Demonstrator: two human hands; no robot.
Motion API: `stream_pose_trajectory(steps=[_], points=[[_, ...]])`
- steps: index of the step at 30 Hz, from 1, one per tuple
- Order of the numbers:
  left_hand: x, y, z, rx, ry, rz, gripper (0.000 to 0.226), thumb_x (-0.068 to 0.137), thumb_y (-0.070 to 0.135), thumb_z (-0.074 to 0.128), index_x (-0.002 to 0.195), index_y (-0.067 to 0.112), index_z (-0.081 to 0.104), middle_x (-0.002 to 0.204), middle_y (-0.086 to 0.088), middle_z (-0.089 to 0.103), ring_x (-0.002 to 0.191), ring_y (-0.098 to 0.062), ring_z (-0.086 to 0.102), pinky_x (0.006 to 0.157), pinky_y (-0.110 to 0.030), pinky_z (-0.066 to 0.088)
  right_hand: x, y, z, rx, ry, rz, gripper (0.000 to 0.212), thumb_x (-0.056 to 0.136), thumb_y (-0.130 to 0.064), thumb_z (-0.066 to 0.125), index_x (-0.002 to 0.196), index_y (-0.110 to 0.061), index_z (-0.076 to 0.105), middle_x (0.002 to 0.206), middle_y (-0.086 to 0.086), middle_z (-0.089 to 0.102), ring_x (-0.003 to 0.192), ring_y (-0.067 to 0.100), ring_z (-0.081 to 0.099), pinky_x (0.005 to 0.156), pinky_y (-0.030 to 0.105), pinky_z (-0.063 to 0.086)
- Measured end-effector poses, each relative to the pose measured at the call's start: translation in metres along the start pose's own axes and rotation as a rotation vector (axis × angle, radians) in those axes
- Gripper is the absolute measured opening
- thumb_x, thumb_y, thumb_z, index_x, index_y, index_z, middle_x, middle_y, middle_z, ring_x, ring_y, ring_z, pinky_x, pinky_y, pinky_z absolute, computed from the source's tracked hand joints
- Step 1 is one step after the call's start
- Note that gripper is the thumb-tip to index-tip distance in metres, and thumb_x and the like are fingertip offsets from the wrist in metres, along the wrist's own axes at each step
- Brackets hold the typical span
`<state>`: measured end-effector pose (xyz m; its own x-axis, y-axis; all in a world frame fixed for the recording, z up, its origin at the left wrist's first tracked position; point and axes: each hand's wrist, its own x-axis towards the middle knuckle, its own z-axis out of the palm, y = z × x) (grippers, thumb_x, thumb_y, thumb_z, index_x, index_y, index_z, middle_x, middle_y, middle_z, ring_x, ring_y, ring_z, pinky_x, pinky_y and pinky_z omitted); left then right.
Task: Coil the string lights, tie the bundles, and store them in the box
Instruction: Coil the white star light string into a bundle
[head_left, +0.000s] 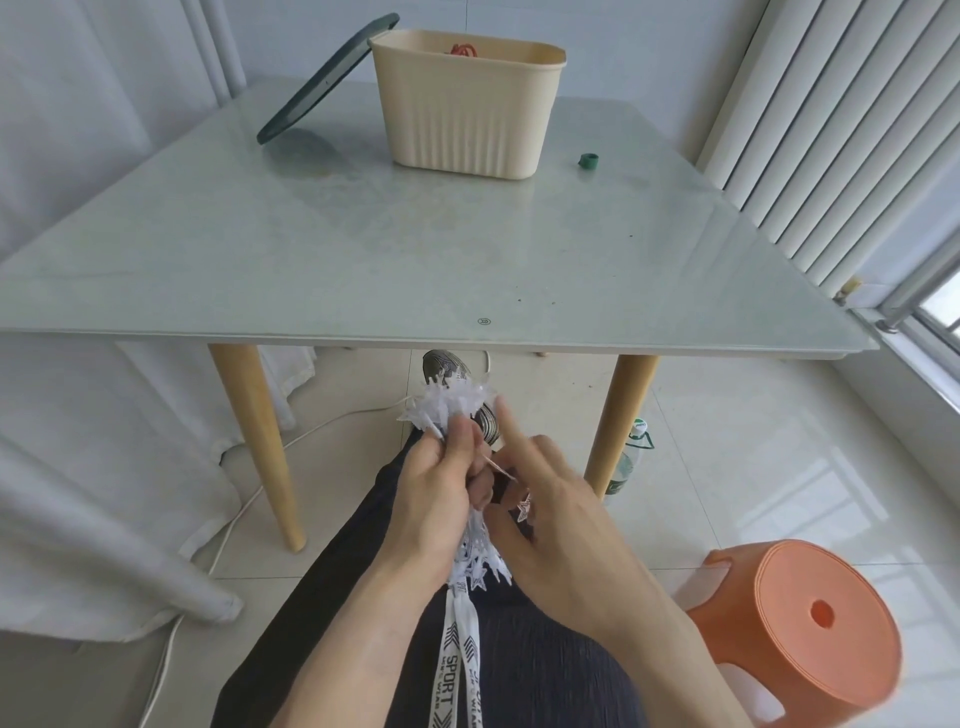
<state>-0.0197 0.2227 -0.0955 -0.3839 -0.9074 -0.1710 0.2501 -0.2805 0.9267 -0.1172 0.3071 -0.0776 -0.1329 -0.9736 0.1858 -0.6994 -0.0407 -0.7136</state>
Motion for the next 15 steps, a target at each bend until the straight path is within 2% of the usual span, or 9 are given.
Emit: stream_pose_trajectory(steps=[2, 3, 5, 6, 8, 9, 11, 13, 15], points=[[0.005, 0.001, -0.003, -0.074, 0.031, 0.008, 0.032, 0.106, 0.031, 0.040, 0.082, 0.011, 0.048, 0.063, 0.003, 0.043, 0.055, -0.015, 0.036, 0.057, -0.029, 0.033, 0.001, 0.005, -0.003, 0.043, 0.130, 0.064, 0.083, 0.091, -0.017, 0.065, 0.156, -0.043, 0.020, 0.104, -0.020, 0.053, 0.084, 0.008, 0.058, 0.074, 0.014, 0.046], [0.007, 0.002, -0.005, -0.114, 0.052, 0.011, 0.031, 0.106, 0.029, 0.040, 0.083, 0.010, 0.048, 0.065, 0.003, 0.047, 0.055, -0.016, 0.039, 0.058, -0.030, 0.034, 0.002, 0.009, -0.003, 0.001, 0.208, 0.083, 0.074, 0.088, -0.017, 0.070, 0.149, -0.041, 0.037, 0.095, -0.019, 0.057, 0.079, 0.009, 0.059, 0.075, 0.017, 0.046], [0.010, 0.004, -0.008, -0.175, 0.077, 0.017, 0.030, 0.106, 0.025, 0.039, 0.082, 0.009, 0.049, 0.070, 0.000, 0.056, 0.058, -0.019, 0.050, 0.059, -0.031, 0.040, 0.004, 0.021, -0.006, -0.199, 0.409, 0.094, 0.040, 0.081, -0.015, 0.078, 0.115, -0.036, 0.069, 0.075, -0.017, 0.060, 0.076, 0.005, 0.057, 0.088, 0.030, 0.041], [0.010, 0.005, -0.009, -0.212, 0.067, 0.016, 0.030, 0.106, 0.024, 0.038, 0.082, 0.009, 0.050, 0.072, -0.002, 0.060, 0.061, -0.022, 0.058, 0.061, -0.033, 0.044, 0.004, 0.026, -0.008, -0.272, 0.506, 0.124, 0.029, 0.079, -0.012, 0.079, 0.098, -0.033, 0.073, 0.071, -0.016, 0.060, 0.079, 0.006, 0.055, 0.093, 0.037, 0.038], [0.008, 0.007, -0.009, -0.288, 0.006, 0.021, 0.031, 0.106, 0.024, 0.034, 0.083, 0.010, 0.049, 0.075, -0.006, 0.064, 0.074, -0.030, 0.068, 0.069, -0.037, 0.051, 0.004, 0.037, -0.013, -0.254, 0.605, 0.200, 0.026, 0.080, -0.006, 0.077, 0.090, -0.030, 0.074, 0.079, -0.012, 0.059, 0.087, 0.011, 0.053, 0.096, 0.043, 0.038], [0.007, 0.008, -0.009, -0.329, -0.027, 0.028, 0.030, 0.105, 0.025, 0.034, 0.082, 0.011, 0.048, 0.076, -0.008, 0.066, 0.080, -0.032, 0.071, 0.075, -0.039, 0.052, 0.004, 0.040, -0.017, -0.170, 0.593, 0.230, 0.027, 0.081, -0.004, 0.075, 0.092, -0.029, 0.075, 0.086, -0.009, 0.059, 0.090, 0.011, 0.055, 0.094, 0.041, 0.042], [0.006, 0.011, -0.010, -0.394, -0.071, 0.040, 0.029, 0.101, 0.029, 0.036, 0.080, 0.013, 0.047, 0.079, -0.010, 0.069, 0.089, -0.035, 0.072, 0.082, -0.041, 0.053, 0.003, 0.046, -0.029, 0.122, 0.462, 0.282, 0.024, 0.085, -0.008, 0.075, 0.096, -0.030, 0.074, 0.093, -0.006, 0.063, 0.086, 0.013, 0.065, 0.084, 0.034, 0.051], [0.007, 0.012, -0.011, -0.428, -0.086, 0.054, 0.025, 0.096, 0.032, 0.040, 0.079, 0.014, 0.047, 0.076, -0.009, 0.068, 0.089, -0.036, 0.072, 0.083, -0.041, 0.053, 0.000, 0.050, -0.039, 0.365, 0.281, 0.314, 0.024, 0.085, -0.016, 0.078, 0.105, -0.028, 0.071, 0.078, -0.005, 0.066, 0.066, 0.016, 0.068, 0.070, 0.033, 0.052], [0.009, 0.012, -0.013, -0.459, -0.078, 0.070, 0.023, 0.093, 0.033, 0.043, 0.080, 0.014, 0.047, 0.068, -0.005, 0.060, 0.079, -0.034, 0.071, 0.081, -0.041, 0.055, -0.003, 0.057, -0.043, 0.447, 0.139, 0.317, 0.043, 0.080, -0.022, 0.081, 0.118, -0.028, 0.063, 0.065, -0.001, 0.062, 0.051, 0.018, 0.059, 0.057, 0.029, 0.048]])
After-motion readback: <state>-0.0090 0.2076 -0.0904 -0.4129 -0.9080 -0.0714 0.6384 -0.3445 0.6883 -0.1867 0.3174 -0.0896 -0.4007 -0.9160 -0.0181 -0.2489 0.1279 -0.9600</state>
